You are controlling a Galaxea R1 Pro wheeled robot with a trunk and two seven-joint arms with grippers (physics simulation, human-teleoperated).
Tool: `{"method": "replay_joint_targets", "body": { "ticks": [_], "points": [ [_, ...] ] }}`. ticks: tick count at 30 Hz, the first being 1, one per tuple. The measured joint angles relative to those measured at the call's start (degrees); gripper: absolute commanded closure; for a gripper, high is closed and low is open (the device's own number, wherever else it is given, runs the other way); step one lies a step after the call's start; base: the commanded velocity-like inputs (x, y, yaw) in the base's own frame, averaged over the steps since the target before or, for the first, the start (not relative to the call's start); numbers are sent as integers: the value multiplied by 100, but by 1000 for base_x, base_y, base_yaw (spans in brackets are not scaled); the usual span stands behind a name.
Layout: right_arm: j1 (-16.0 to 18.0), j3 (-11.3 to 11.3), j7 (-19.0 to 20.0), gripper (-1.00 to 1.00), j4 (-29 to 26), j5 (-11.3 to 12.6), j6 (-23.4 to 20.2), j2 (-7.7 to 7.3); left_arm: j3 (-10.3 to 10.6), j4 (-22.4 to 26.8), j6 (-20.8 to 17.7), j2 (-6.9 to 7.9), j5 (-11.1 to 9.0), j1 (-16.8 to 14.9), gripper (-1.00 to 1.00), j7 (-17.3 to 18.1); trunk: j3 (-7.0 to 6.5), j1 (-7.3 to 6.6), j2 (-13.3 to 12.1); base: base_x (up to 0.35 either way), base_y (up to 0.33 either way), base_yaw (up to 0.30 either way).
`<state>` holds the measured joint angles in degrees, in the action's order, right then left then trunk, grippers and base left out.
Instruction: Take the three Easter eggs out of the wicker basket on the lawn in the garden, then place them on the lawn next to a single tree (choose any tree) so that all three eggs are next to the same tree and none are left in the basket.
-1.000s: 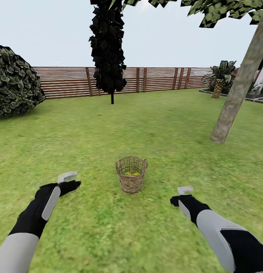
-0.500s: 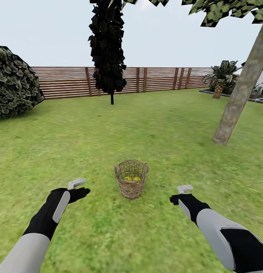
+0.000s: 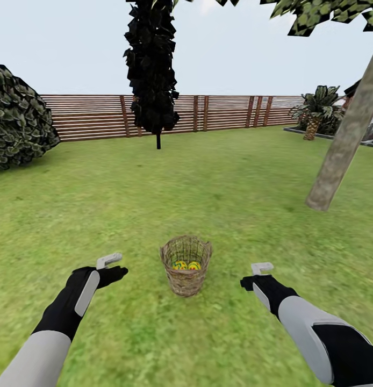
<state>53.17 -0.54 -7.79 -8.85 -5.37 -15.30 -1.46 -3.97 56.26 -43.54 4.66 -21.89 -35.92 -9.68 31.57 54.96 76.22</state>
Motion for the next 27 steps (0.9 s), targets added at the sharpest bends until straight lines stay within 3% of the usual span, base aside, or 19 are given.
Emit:
{"method": "replay_joint_targets", "body": {
  "ticks": [15, 27],
  "points": [
    [0, 20, -2, -100, 0, 4, -8, -17, 2, 0, -6, -9, 0, 0, -100, -7, 0, 0, 0, 320, -83, 0],
    [2, 6, -1, -100, 0, 4, -8, 2, 3, -32, -7, -26, -6, 0, -100, -7, 0, 0, 0, 315, -167, 0]
  ]
}}
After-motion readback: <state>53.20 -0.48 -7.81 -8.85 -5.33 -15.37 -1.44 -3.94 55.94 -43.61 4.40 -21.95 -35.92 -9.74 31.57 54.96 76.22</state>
